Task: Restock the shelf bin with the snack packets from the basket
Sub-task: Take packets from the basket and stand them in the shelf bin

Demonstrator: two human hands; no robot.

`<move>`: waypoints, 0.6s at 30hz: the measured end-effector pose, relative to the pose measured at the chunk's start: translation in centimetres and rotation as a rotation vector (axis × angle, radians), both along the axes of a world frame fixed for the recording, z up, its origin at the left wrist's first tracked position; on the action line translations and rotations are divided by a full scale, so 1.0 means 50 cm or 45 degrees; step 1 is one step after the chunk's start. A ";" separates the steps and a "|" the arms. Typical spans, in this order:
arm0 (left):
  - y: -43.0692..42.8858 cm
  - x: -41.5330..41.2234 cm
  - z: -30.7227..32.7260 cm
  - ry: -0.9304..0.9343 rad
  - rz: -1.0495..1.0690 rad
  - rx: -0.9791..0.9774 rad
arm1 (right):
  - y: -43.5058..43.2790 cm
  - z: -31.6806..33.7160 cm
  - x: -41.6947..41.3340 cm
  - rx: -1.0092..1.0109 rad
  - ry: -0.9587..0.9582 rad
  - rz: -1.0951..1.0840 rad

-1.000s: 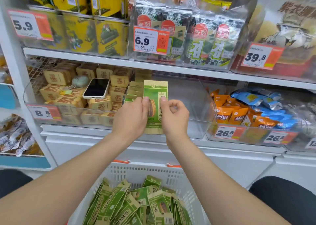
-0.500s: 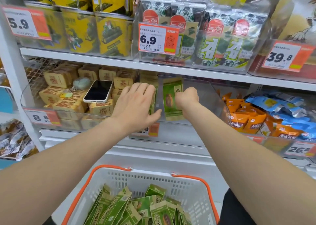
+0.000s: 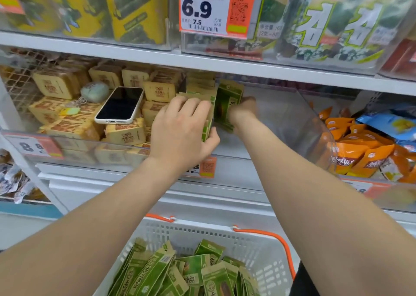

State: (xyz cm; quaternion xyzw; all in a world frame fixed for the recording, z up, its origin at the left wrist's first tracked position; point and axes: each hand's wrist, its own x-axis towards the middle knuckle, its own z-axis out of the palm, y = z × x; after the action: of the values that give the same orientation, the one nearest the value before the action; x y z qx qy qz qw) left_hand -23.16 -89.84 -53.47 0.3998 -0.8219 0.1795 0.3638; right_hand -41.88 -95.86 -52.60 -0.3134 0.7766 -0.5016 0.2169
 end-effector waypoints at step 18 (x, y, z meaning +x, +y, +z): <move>0.000 -0.001 -0.014 0.057 -0.024 -0.045 | -0.010 -0.017 0.036 0.297 0.322 0.638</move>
State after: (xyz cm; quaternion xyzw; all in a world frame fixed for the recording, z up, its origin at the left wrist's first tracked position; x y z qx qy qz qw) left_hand -23.19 -89.84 -54.16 0.3894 -0.8141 0.1815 0.3907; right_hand -40.10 -96.35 -53.46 -0.5281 0.7484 -0.2969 0.2699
